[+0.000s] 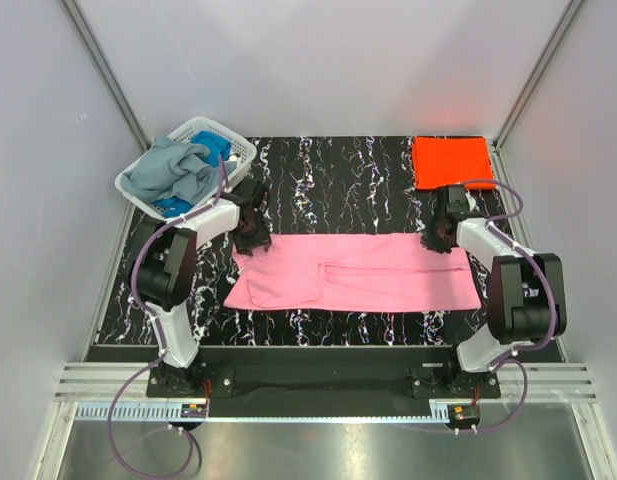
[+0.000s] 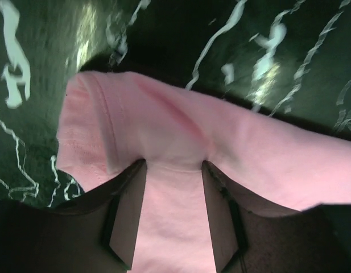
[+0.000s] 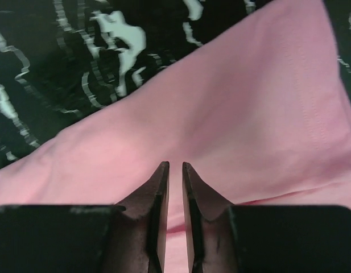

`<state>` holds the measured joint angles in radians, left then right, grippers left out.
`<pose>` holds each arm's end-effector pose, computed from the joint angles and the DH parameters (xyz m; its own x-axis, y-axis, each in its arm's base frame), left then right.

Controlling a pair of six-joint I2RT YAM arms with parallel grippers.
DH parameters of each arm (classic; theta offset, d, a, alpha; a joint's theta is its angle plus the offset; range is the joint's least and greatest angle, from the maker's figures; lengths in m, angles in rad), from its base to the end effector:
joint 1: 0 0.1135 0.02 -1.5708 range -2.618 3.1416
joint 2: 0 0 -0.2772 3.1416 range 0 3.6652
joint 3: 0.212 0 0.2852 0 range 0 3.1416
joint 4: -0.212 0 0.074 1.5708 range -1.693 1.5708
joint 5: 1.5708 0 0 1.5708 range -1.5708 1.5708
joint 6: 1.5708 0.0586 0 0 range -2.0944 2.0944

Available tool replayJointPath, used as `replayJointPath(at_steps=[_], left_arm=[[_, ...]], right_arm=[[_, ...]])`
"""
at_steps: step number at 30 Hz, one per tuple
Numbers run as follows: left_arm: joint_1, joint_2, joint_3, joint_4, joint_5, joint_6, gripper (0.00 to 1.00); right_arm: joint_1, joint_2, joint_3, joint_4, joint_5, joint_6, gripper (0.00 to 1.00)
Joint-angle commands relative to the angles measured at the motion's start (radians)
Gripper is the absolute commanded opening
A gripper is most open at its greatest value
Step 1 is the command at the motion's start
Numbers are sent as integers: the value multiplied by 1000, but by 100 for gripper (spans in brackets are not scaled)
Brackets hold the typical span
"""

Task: Fold and stack the t-shirts
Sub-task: Fold the tshirt

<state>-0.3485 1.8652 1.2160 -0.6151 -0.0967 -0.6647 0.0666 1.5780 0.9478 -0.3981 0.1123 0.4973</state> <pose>0.3767 -0.1308 0.1319 -0.8981 -0.3269 -0.2943 -0.3067 0.9450 -0.1137 0.3505 0.0168 0.1616 -0.7550 0.4248 -0.4995 0.4003 0.9020 0.1619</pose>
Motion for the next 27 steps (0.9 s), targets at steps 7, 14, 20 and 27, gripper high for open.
replayJointPath(at_steps=[7,14,20,27], left_arm=[[2,95,79,17,-70,16,50],[-4,152,146,81,6,33,50],[-27,363,507,40,121,106,50],[-1,615,923,182,293,25,52]], right_arm=[[-236,152,-9,-13,-42,-59,20],[-266,44,-50,-15,-17,-42,22],[-268,-102,-49,-48,-89,6,27],[-266,-286,-29,39,-299,69,30]])
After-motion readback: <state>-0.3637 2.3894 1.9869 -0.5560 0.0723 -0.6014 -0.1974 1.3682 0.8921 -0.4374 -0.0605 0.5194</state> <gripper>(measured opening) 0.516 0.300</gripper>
